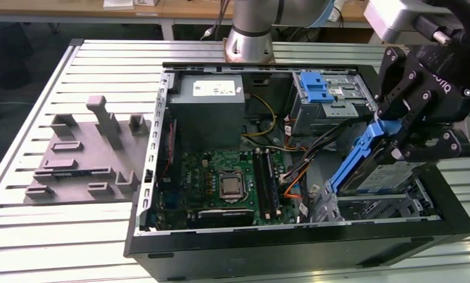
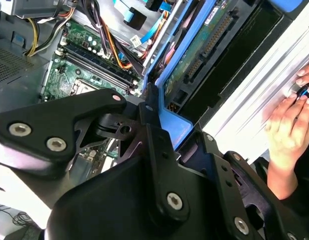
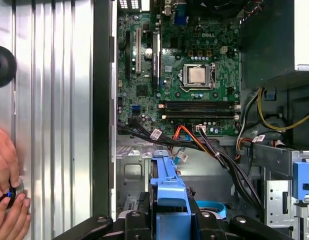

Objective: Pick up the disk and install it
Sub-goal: 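Insert the disk into the insertion slot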

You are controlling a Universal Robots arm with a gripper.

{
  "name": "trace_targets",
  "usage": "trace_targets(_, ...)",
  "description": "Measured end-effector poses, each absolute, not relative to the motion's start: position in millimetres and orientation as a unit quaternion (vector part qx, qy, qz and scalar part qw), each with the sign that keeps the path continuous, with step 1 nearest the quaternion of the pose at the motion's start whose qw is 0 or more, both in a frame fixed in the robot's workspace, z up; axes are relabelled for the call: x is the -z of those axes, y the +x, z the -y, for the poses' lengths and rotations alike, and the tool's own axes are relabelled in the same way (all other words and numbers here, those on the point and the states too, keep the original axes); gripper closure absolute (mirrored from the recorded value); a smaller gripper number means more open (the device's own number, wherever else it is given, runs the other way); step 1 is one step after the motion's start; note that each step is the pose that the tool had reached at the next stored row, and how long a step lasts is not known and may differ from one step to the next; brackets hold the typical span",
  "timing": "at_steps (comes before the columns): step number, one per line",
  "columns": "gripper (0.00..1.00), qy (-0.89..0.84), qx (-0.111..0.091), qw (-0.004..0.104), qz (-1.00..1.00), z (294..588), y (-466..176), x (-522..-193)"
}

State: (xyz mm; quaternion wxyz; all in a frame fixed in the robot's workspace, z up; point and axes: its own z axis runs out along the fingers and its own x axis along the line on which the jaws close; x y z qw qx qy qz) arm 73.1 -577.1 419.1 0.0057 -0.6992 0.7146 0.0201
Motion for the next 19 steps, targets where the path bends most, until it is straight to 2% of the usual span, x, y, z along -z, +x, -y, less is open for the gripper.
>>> trace_targets(19, 0.64, -0.699, -0.020, 0.006, -0.715, 578.2, 73.5, -399.7)
